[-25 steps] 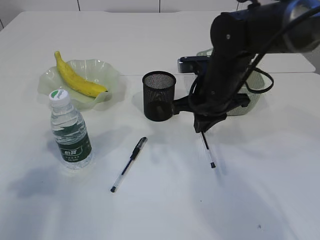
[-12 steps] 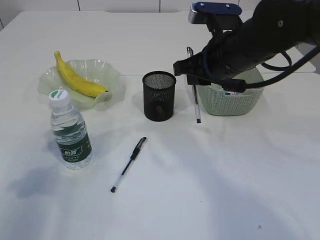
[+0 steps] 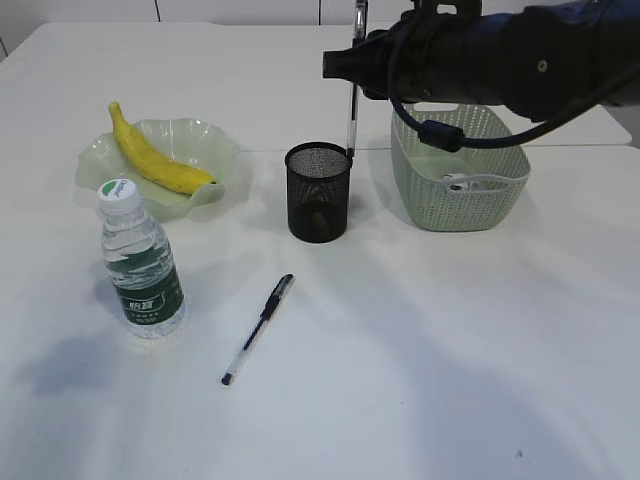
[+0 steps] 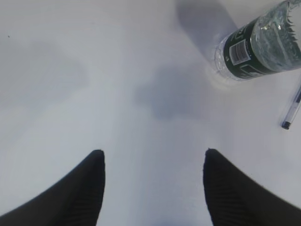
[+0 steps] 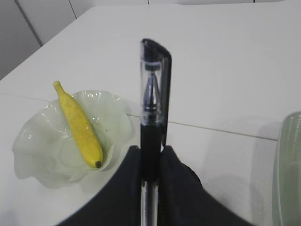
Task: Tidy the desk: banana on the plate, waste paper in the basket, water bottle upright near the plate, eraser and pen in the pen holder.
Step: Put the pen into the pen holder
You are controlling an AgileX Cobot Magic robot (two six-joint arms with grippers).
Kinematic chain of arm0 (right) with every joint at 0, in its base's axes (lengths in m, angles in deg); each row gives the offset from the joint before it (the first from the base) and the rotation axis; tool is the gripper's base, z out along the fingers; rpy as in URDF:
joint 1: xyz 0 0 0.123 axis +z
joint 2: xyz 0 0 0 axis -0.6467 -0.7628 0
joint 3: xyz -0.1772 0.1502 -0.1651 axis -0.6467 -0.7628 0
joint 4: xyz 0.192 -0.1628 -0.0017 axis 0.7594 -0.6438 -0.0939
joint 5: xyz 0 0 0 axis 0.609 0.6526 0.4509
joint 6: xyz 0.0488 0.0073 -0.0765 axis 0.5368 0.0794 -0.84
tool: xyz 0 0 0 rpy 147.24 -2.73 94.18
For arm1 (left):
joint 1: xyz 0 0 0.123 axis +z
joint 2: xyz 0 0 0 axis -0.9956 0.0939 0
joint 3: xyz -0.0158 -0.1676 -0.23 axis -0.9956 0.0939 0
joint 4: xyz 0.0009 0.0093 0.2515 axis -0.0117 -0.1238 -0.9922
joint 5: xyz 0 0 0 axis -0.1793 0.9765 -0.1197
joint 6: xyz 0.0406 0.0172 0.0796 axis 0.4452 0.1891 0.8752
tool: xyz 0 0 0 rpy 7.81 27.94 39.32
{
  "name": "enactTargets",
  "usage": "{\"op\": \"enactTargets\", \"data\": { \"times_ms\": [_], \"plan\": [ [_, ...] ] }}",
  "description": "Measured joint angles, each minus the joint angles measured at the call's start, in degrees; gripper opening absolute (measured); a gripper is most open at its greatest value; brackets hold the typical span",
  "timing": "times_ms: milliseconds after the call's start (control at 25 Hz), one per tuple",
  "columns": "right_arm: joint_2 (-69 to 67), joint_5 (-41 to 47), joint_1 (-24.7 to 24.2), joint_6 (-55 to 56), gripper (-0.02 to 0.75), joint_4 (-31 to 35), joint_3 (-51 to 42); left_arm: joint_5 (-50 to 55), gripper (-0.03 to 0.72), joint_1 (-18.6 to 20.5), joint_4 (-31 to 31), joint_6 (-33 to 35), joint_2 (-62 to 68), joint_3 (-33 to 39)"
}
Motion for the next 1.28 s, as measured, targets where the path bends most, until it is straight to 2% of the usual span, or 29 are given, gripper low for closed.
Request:
{"op": "enactTargets", "data": {
  "times_ms": [480, 720, 1040, 1280],
  "plan": [
    [-9.1, -11.6, 0.0, 0.0, 0.052, 0.0, 3.9, -0.9, 0.465, 0.0, 0.0, 0.0, 0.0, 0.0],
    [-14.3, -12.1, 0.0, -0.1, 0.053, 0.0, 8.7, -1.3, 0.465, 0.0, 0.0, 0.0, 0.0, 0.0],
    [-19.2, -10.3, 0.0, -0.1, 0.148, 0.0, 13.2, -1.4, 0.465, 0.0, 0.0, 0.0, 0.0, 0.0],
    [-19.6, -9.3, 0.0, -0.1, 0.16, 0.0, 13.3, -1.4, 0.465, 0.0, 0.0, 0.0, 0.0, 0.0]
  ]
}}
